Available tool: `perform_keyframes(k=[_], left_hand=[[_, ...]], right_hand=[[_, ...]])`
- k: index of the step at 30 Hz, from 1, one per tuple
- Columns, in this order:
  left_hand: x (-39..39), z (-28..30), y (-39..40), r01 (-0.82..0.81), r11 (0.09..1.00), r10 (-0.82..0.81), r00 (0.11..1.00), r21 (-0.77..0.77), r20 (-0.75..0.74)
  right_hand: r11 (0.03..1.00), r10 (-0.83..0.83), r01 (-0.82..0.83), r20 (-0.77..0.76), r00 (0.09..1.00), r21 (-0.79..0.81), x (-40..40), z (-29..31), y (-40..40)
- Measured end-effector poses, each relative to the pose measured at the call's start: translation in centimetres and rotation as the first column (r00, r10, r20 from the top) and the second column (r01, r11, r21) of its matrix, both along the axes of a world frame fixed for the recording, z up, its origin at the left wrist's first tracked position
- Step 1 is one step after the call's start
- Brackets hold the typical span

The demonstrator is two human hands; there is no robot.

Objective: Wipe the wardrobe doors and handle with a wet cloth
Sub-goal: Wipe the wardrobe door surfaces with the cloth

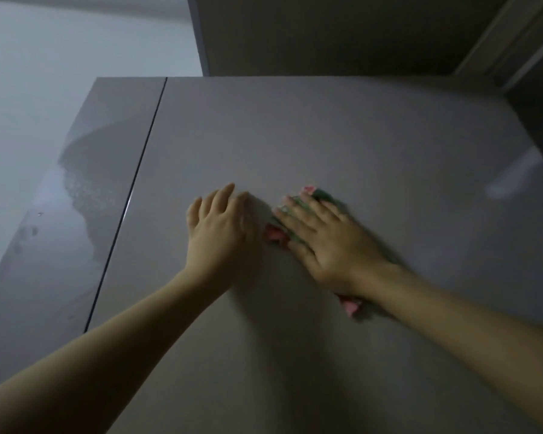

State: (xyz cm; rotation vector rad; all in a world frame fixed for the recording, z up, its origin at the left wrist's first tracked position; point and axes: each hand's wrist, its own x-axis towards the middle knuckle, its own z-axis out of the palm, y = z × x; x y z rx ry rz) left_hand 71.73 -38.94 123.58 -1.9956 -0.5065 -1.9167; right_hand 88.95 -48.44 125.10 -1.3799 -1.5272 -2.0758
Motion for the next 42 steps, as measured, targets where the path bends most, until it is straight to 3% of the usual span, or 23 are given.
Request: perform_keyframes(k=[2,4,5,7,10,13,15,16,18,19,21,23,25,27,29,31,33,35,37,38,40,42], left_hand=[[0.7,-0.1,-0.6,0.010,1.000,-0.009,0.999,0.021,-0.034],[1.4,-0.3,-1.2,0.030,0.999,-0.029,0.998,0.030,-0.052],[1.8,-0.3,-1.6,0.043,0.999,-0.041,0.997,0.032,-0.059],[3.0,-0.1,-2.5,0.084,0.996,-0.081,0.994,0.038,-0.071],[5.2,0.0,-4.1,0.149,0.987,-0.145,0.987,0.054,-0.064],[6.7,-0.1,-4.9,0.127,0.989,-0.120,0.988,0.077,-0.093],[7.3,-0.1,-5.1,0.063,0.995,-0.051,0.990,0.084,-0.135],[7.6,-0.1,-5.3,0.021,0.996,-0.008,0.989,0.087,-0.148],[7.7,0.3,-5.5,-0.071,0.992,0.085,0.987,0.104,-0.137],[7.7,0.5,-5.8,-0.094,0.990,0.106,0.987,0.104,-0.119],[8.0,0.6,-6.3,-0.112,0.990,0.120,0.989,0.090,-0.085],[8.4,0.7,-6.7,-0.119,0.989,0.125,0.990,0.090,-0.060],[8.7,0.5,-6.9,-0.120,0.991,0.123,0.991,0.060,-0.059],[8.9,0.4,-7.4,-0.139,0.990,0.141,0.986,0.026,-0.085],[9.4,0.3,-7.7,-0.175,0.985,0.174,0.980,0.005,-0.099],[10.0,0.3,-8.0,-0.177,0.984,0.174,0.980,-0.021,-0.101],[10.3,0.3,-8.2,-0.179,0.983,0.175,0.980,-0.033,-0.099],[10.5,0.3,-8.0,-0.191,0.981,0.187,0.977,-0.030,-0.102],[10.4,0.4,-7.9,-0.194,0.980,0.190,0.976,-0.030,-0.105],[10.4,0.4,-8.0,-0.190,0.981,0.186,0.977,-0.029,-0.107],[10.6,0.4,-8.0,-0.172,0.985,0.167,0.981,-0.036,-0.102],[10.8,0.6,-8.0,-0.167,0.985,0.163,0.983,-0.036,-0.089]], right_hand=[[0.996,-0.035,0.035,0.000,0.999,0.081,3.4,2.2,-3.2],[0.959,-0.006,0.088,-0.292,0.957,0.269,5.9,5.8,-6.0],[0.936,0.055,0.115,-0.460,0.886,0.334,6.5,7.1,-6.7],[0.902,0.138,0.130,-0.561,0.816,0.412,5.3,7.3,-5.6],[0.958,0.091,-0.017,-0.245,0.965,0.287,3.9,1.9,-3.7],[0.997,-0.076,0.076,-0.007,0.997,0.008,6.2,-0.9,-6.2],[0.991,-0.105,0.110,-0.071,0.992,0.081,8.9,1.5,-8.6],[0.977,-0.097,0.133,-0.206,0.974,0.168,10.0,3.1,-9.9],[0.924,0.033,0.174,-0.524,0.851,0.341,10.6,5.3,-10.7],[0.890,0.084,0.204,-0.586,0.806,0.408,9.9,5.3,-10.0],[0.883,0.077,0.171,-0.494,0.866,0.437,8.3,3.0,-7.8],[0.956,0.034,0.043,-0.253,0.967,0.289,7.7,-0.3,-7.2],[0.986,-0.076,0.093,-0.122,0.990,0.136,9.7,-0.7,-8.6],[0.963,-0.089,0.153,-0.276,0.957,0.220,12.3,2.1,-11.2],[0.894,0.032,0.221,-0.549,0.835,0.388,13.6,4.8,-12.9],[0.841,0.113,0.261,-0.627,0.771,0.473,12.5,4.8,-11.6],[0.877,0.068,0.182,-0.489,0.869,0.445,11.0,1.8,-10.0],[0.956,-0.001,0.065,-0.219,0.976,0.285,11.3,-2.1,-10.1],[0.979,-0.059,0.083,-0.132,0.989,0.184,13.4,-2.3,-12.7],[0.968,-0.055,0.110,-0.240,0.969,0.226,14.9,-1.3,-14.1],[0.891,0.075,0.189,-0.544,0.836,0.413,17.2,1.2,-16.3],[0.811,0.196,0.264,-0.667,0.719,0.522,16.6,2.3,-15.5]])
